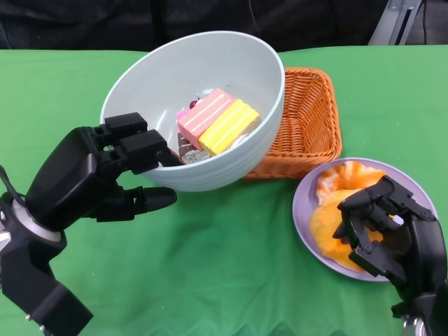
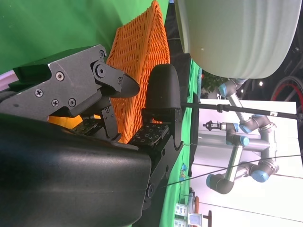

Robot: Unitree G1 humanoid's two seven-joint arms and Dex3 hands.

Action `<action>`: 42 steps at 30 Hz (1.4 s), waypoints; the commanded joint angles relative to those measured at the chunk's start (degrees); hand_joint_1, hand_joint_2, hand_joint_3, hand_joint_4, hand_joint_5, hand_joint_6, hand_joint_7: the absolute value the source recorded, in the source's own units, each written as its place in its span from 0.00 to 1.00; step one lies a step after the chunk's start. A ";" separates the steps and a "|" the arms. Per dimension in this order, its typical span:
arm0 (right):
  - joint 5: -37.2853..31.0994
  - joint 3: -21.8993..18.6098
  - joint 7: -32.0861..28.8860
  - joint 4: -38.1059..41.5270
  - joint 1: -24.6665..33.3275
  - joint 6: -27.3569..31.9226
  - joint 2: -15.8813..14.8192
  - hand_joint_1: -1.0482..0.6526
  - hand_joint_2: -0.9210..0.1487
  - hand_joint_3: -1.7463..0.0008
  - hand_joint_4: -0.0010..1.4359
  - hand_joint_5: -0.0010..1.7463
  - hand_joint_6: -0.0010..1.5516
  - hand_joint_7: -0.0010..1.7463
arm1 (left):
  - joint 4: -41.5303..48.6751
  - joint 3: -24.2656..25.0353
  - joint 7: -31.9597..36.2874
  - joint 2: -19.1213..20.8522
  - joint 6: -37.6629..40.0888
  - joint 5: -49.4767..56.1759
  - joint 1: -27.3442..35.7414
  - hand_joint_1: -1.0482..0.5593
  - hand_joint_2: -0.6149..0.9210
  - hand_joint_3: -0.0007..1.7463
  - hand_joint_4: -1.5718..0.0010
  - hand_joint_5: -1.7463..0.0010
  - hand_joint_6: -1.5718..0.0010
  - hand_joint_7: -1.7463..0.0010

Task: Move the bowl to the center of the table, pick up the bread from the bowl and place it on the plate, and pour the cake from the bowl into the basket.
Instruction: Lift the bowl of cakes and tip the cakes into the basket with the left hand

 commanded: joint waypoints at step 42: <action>-0.15 1.98 2.19 0.17 0.85 -2.07 -1.25 0.56 0.21 0.51 0.49 0.93 0.42 0.73 | 11.89 0.65 -20.43 -12.15 3.80 -19.20 -17.12 0.60 1.00 0.27 0.63 0.13 0.59 0.27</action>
